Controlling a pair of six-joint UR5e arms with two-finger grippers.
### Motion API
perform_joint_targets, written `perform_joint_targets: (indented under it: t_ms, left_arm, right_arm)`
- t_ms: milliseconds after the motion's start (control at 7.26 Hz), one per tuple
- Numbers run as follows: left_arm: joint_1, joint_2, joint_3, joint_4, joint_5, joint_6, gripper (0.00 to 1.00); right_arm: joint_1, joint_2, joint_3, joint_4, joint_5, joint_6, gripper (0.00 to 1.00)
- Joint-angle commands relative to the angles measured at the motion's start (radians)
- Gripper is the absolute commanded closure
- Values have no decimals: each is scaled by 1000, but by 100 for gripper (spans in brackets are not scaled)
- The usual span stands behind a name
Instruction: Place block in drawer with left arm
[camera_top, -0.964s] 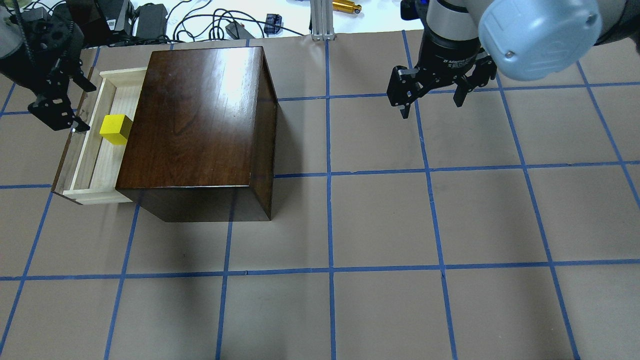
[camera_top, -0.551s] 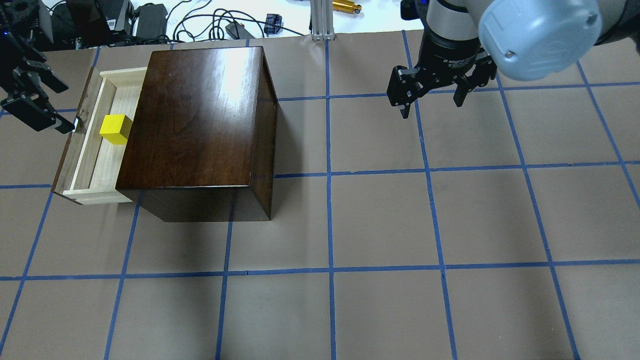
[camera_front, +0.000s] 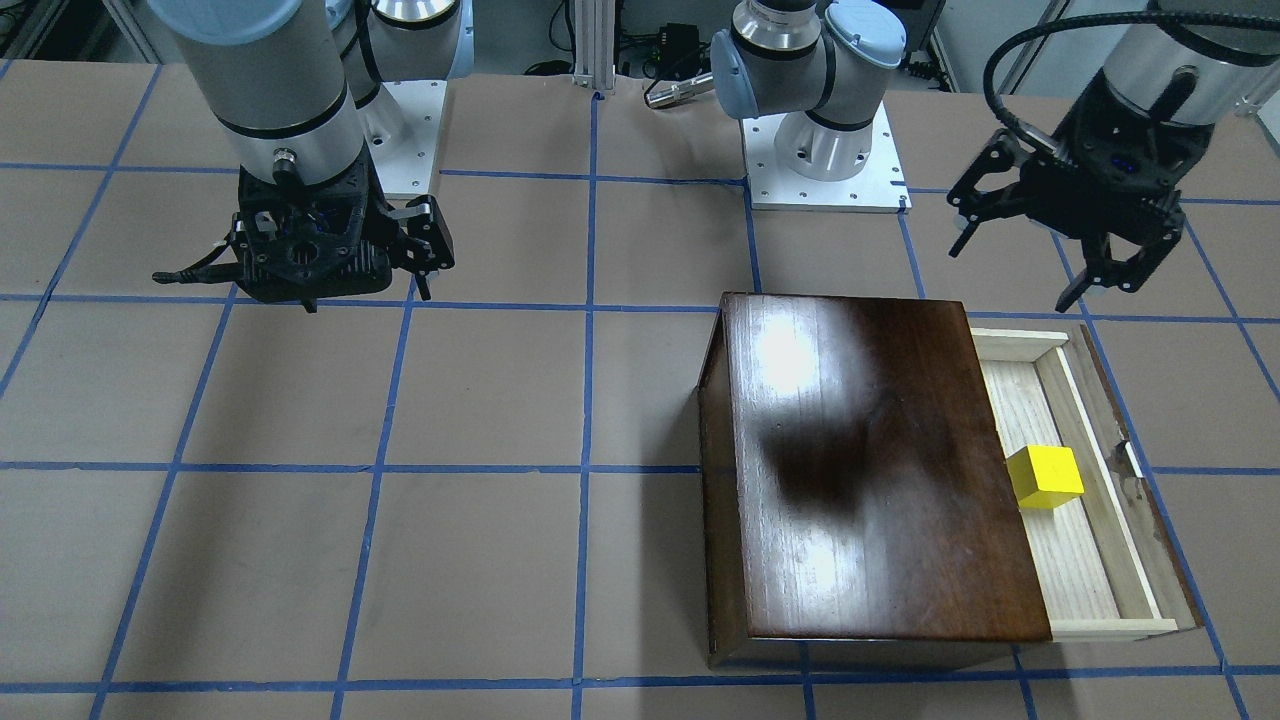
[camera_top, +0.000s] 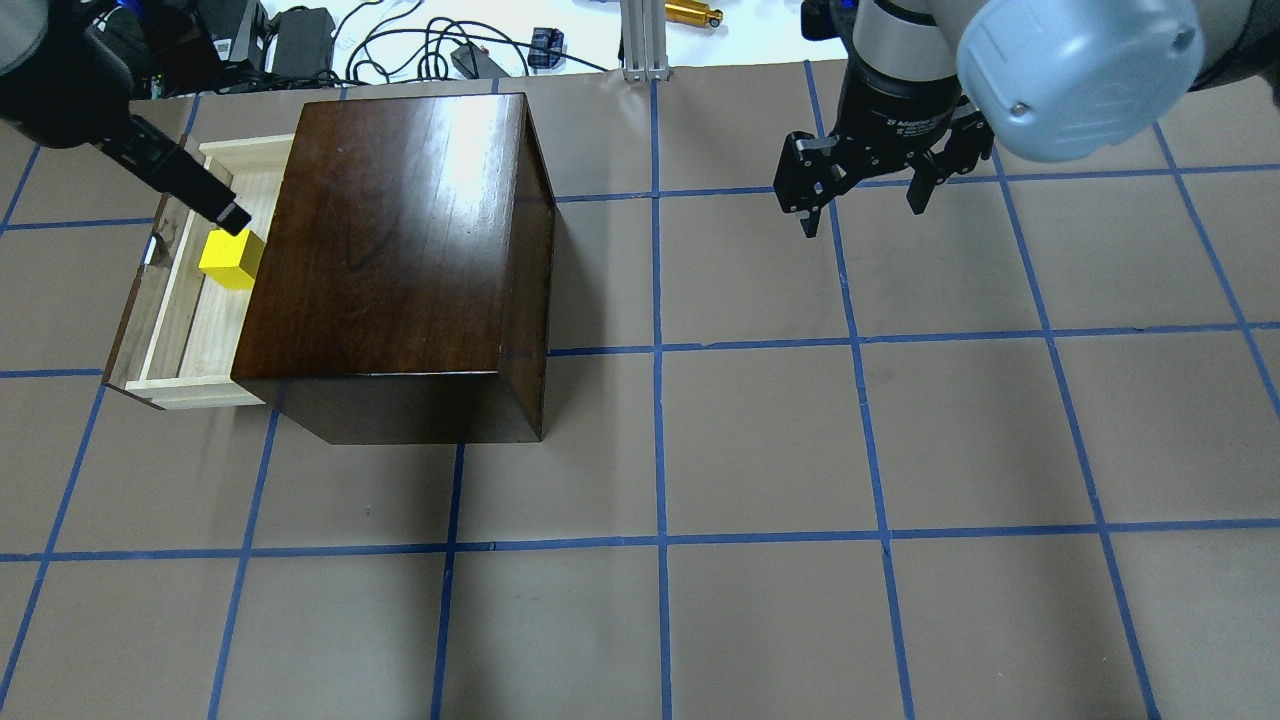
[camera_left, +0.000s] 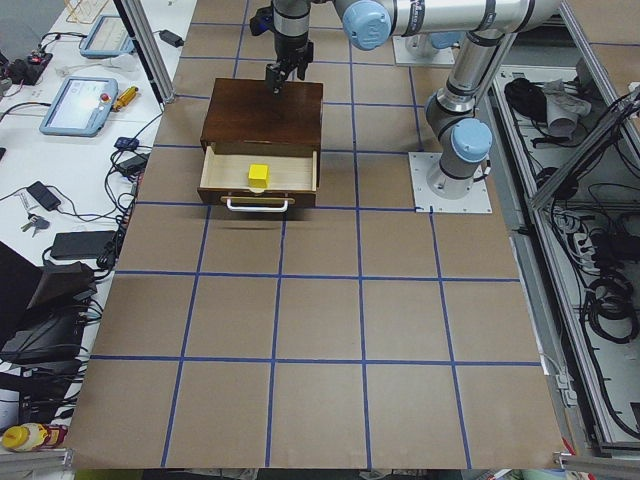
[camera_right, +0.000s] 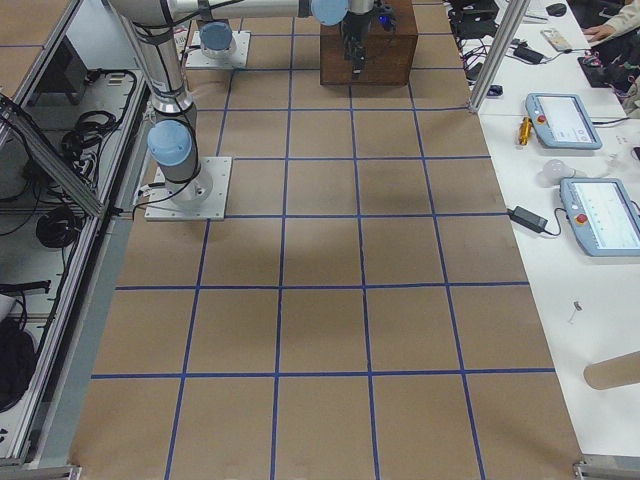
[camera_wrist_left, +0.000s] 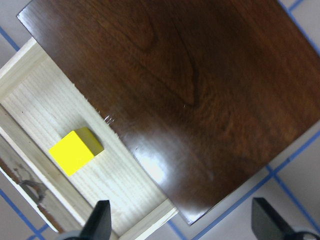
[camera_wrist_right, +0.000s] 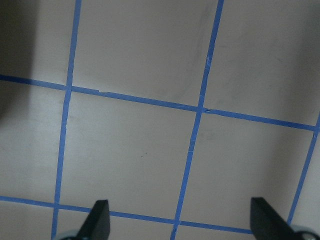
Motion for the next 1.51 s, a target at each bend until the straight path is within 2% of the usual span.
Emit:
perform_joint_targets:
  t_ms: [0,138,413,689,1377]
  left_arm:
    - [-119,-18,-1,29,53,-377,0]
    - [-174,-25,-1,35,110,-541,0]
    - [-219,-41,-1,37,112,-760,0]
    - [-225,-42,0,37,111,-812,0]
    - [-225,-38,0,40,103,-797,0]
  right_arm:
    - [0,0,0,0,0,0,0]
    - [0,0,0,0,0,1,0]
    - [0,0,0,0,2,1,0]
    - [0,0,0,0,0,0,0]
    - [0,0,0,0,0,1,0]
